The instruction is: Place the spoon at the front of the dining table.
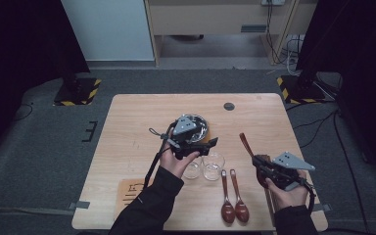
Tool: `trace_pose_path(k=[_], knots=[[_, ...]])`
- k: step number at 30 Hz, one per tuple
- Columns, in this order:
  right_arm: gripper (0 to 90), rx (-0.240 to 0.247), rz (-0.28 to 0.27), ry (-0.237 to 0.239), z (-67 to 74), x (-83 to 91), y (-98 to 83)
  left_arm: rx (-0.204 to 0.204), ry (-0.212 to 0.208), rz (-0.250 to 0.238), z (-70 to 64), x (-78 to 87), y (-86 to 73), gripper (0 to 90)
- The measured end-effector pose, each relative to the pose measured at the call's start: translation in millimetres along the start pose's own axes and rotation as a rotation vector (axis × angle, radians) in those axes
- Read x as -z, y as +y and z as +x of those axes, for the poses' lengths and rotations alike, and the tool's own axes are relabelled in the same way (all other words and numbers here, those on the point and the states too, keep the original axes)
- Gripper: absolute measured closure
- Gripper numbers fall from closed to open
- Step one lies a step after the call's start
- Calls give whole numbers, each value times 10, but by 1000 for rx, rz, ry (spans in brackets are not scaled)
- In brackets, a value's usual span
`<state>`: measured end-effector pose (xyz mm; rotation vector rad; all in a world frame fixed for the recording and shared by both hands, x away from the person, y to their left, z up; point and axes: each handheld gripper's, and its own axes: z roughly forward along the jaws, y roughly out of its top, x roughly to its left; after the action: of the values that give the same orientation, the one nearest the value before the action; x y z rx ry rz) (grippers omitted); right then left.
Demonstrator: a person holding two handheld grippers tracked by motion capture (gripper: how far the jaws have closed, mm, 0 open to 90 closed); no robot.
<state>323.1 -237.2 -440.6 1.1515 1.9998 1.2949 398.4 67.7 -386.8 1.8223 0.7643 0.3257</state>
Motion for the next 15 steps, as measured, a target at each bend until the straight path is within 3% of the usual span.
trace_pose_path(k=[15], knots=[[822, -2, -3, 6, 9, 4, 4, -2, -18, -2, -65, -150, 37, 261]])
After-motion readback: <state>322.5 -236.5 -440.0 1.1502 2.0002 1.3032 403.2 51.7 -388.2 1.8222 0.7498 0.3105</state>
